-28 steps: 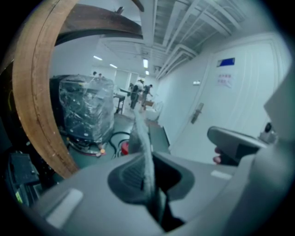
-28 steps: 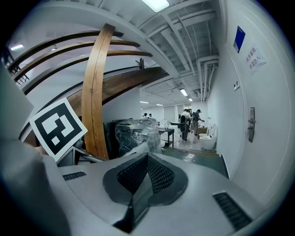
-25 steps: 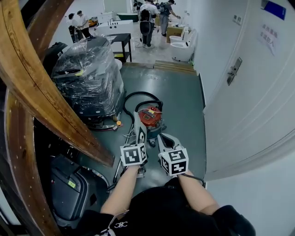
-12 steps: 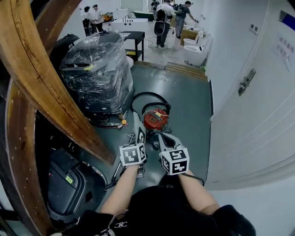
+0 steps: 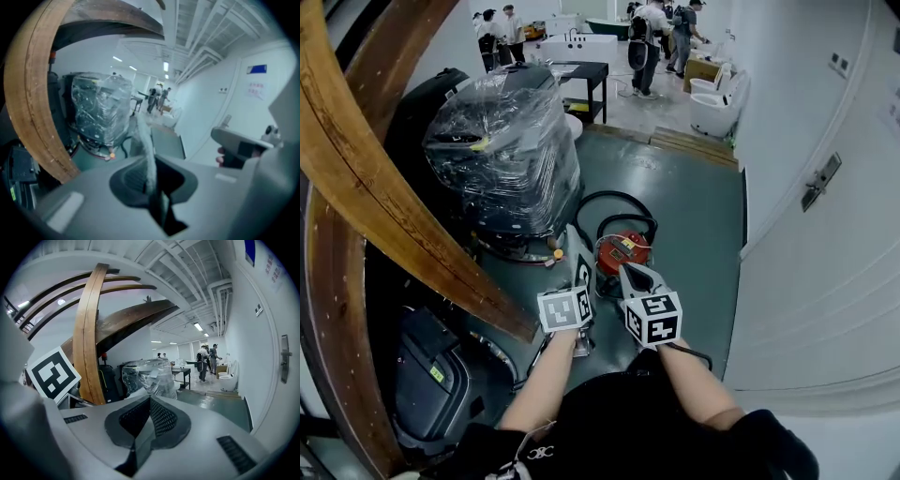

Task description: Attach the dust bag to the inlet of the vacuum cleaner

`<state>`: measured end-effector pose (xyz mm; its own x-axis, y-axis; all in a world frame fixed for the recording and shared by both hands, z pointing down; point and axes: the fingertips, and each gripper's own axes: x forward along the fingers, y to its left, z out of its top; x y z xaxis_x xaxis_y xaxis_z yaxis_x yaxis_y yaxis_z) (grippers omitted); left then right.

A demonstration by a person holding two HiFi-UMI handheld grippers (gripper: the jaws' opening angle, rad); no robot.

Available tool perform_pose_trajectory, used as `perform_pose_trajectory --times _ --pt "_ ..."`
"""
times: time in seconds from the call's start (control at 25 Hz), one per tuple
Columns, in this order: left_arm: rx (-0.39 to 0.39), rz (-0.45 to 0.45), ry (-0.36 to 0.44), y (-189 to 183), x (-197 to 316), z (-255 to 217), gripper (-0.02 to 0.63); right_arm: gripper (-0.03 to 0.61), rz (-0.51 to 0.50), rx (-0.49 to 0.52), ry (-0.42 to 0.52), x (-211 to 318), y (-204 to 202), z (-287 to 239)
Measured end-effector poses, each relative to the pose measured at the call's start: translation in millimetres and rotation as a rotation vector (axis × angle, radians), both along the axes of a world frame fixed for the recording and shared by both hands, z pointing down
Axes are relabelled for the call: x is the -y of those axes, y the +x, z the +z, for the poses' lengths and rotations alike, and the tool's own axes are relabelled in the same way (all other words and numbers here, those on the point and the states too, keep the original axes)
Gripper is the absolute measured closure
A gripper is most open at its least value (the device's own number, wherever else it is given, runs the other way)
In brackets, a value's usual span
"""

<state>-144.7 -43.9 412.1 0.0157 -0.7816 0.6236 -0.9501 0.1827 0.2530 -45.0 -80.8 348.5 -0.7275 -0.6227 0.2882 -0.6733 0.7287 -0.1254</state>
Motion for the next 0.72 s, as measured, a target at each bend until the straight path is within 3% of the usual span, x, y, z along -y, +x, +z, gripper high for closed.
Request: perform_pose_trajectory --times 0.36,0.72 --pt "-0.043 -0.070 -0.013 -2 73 6 0.586 0.580 -0.054 -0.023 -0.032 82 -2 4" --pt "-0.077 -0.152 -0.082 11 129 28 0.586 0.580 -0.117 -0.066 -0.121 155 10 35"
